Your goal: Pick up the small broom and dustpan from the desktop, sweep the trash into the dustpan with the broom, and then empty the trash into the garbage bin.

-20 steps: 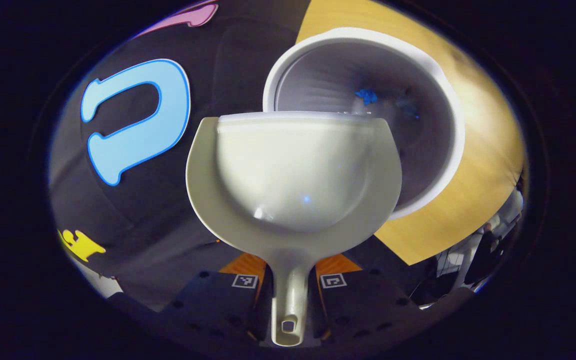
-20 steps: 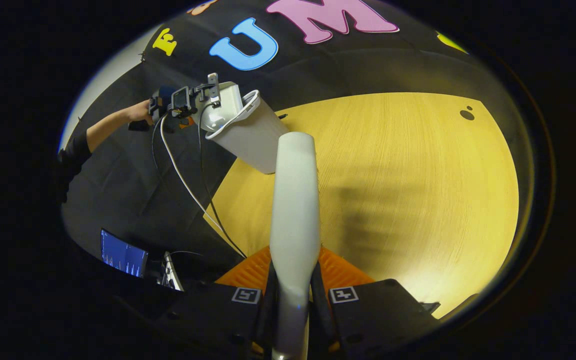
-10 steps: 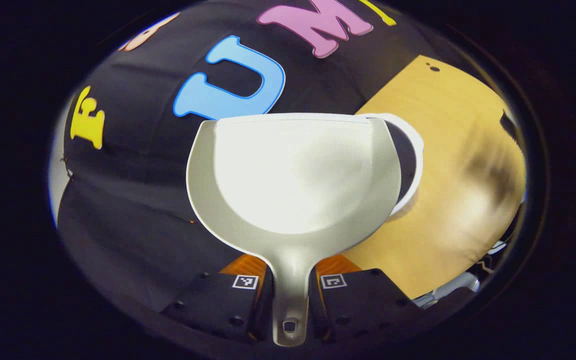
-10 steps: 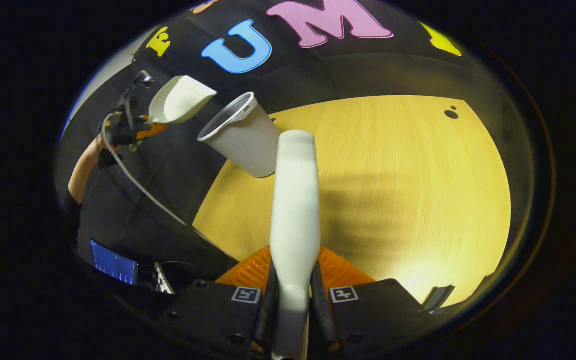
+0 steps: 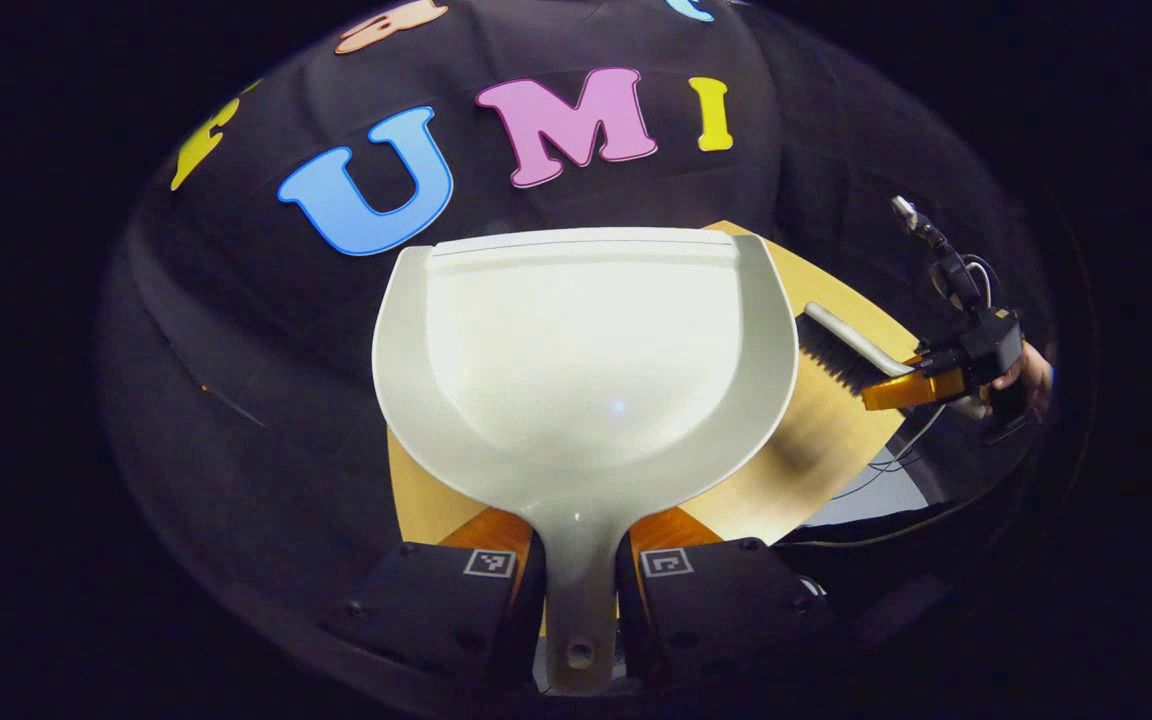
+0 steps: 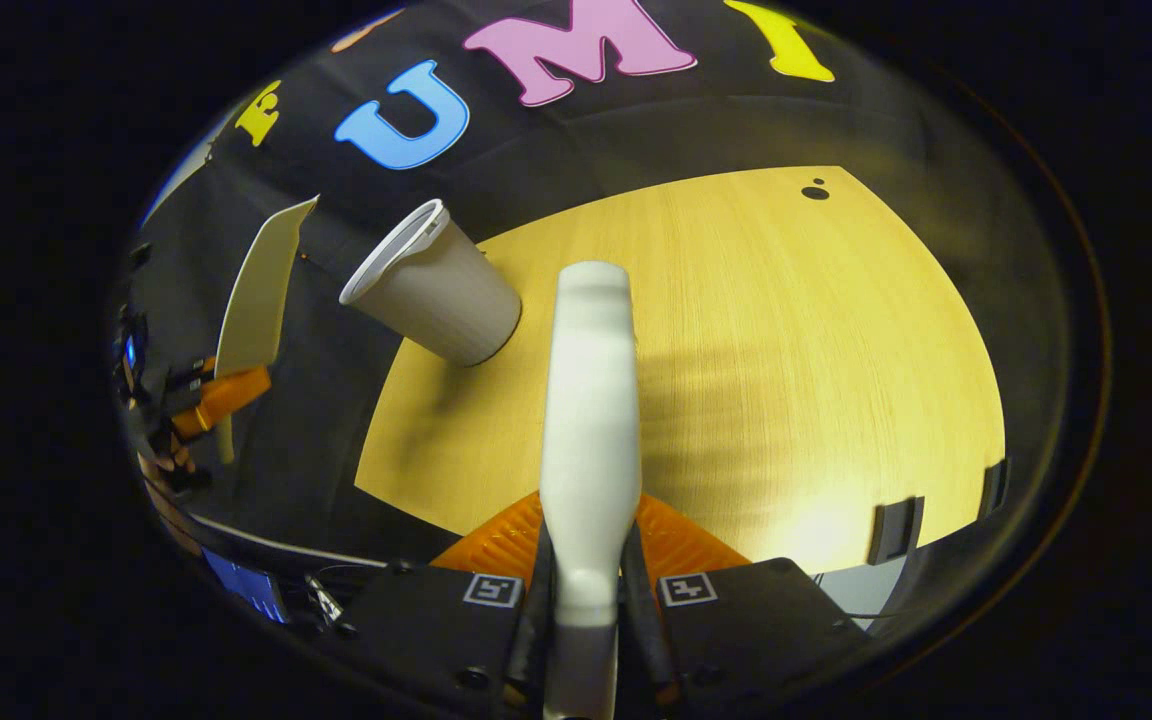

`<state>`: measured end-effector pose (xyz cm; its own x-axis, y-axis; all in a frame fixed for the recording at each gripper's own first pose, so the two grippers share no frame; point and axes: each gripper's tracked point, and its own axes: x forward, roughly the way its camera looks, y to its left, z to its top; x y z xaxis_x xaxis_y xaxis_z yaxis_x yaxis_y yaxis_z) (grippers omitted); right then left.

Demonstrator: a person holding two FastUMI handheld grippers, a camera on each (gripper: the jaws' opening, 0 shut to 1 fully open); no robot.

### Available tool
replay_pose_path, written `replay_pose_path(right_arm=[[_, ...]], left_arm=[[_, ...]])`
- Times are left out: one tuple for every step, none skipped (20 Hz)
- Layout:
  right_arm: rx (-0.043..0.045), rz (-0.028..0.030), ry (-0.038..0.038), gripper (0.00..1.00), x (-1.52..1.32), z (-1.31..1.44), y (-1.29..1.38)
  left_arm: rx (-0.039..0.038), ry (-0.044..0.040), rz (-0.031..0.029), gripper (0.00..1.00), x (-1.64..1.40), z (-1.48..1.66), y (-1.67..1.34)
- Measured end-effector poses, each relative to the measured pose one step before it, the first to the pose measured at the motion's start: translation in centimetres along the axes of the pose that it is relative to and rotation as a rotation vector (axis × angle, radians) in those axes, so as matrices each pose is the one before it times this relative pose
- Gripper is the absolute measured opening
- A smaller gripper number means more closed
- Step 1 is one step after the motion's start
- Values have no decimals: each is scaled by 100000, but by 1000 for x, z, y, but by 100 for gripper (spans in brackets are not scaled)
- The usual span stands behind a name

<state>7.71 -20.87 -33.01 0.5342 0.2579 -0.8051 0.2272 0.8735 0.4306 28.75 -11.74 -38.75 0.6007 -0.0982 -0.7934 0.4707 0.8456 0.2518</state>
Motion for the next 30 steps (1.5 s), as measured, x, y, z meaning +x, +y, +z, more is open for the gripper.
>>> replay_pose_path(right_arm=[[122,-959,11,36,302,-272,-292],[238,-1251,386,36,382,-277,-299],[167,-1152,322,36,531,-142,-415],[-167,-1202,449,36,628,-203,-473],[-529,-948,849,36,712,-257,-513],[-245,-1384,1641,36,797,-398,-522],[-286,-1260,2454,36,687,-474,-687],[124,-1119,1169,36,828,-198,-506],[1018,-901,1109,36,934,-218,-464],[1597,310,2053,36,822,-459,-139],[1304,169,2202,36,931,-368,-138],[-245,-619,1687,36,968,-87,-179],[-2647,-1520,1832,36,1045,30,-419],[-3768,-2725,1685,36,1000,63,-675],[-3557,-2566,2014,36,837,-67,-374],[-1499,-1268,2298,36,530,14,-26],[869,855,3965,36,135,-292,516],[1983,1970,3147,36,-134,-223,177],[994,568,1319,36,-73,277,213],[-331,-2334,175,36,315,646,-446],[-1431,-2611,226,36,238,472,-238],[-2466,-2939,1009,36,942,418,438],[-2897,-1626,1075,36,601,317,148],[-1802,-2751,2413,36,319,-372,118],[-1357,-2280,1087,36,177,-378,126],[-368,-3066,1161,36,260,-324,-48],[765,-1816,1615,36,117,-228,-225],[1671,-598,1195,36,134,33,-9],[2196,-518,390,36,-42,259,-15],[1322,-127,246,36,129,165,73]], left_arm=[[-1628,713,-2295,29,790,-565,-1846],[-2938,1460,-2903,29,825,-515,-1605],[-3890,1618,-4014,29,990,-493,-1945],[-3558,1287,-3211,29,952,-334,-1612],[-3768,1519,-3706,30,1013,-679,-1504],[-4202,2401,-3442,29,1356,-531,-1548],[-3224,2092,-2253,29,1857,-470,-960],[-3203,2187,-843,29,1787,-373,-595],[-1694,2256,341,29,1959,-393,-253],[-1116,2317,941,29,2046,-505,-126],[-891,3114,130,29,1916,-655,-195],[-3226,4700,-1065,29,1713,-751,-173],[-4369,3224,-2460,29,1363,-549,-22],[-3776,1715,-1656,29,1108,-459,226],[-3187,1708,-79,29,868,-417,597],[-2469,1460,1536,29,882,-228,464],[-2556,1598,2009,30,974,146,573],[-1780,1820,1956,30,926,352,649],[-503,1691,1869,28,800,435,271],[505,2100,1897,29,542,127,185],[409,1421,2346,29,-55,364,21],[427,-1194,1703,29,-205,507,-143],[-788,498,647,29,-38,-678,-475],[-649,-34,550,30,-181,-42,-11],[-435,188,1028,30,21,101,135],[-593,833,965,30,67,-138,-42],[-560,829,286,29,-80,58,-230],[-381,613,344,30,-131,-6,-211],[211,499,590,30,-46,207,-94],[398,64,757,30,-81,133,-62]])
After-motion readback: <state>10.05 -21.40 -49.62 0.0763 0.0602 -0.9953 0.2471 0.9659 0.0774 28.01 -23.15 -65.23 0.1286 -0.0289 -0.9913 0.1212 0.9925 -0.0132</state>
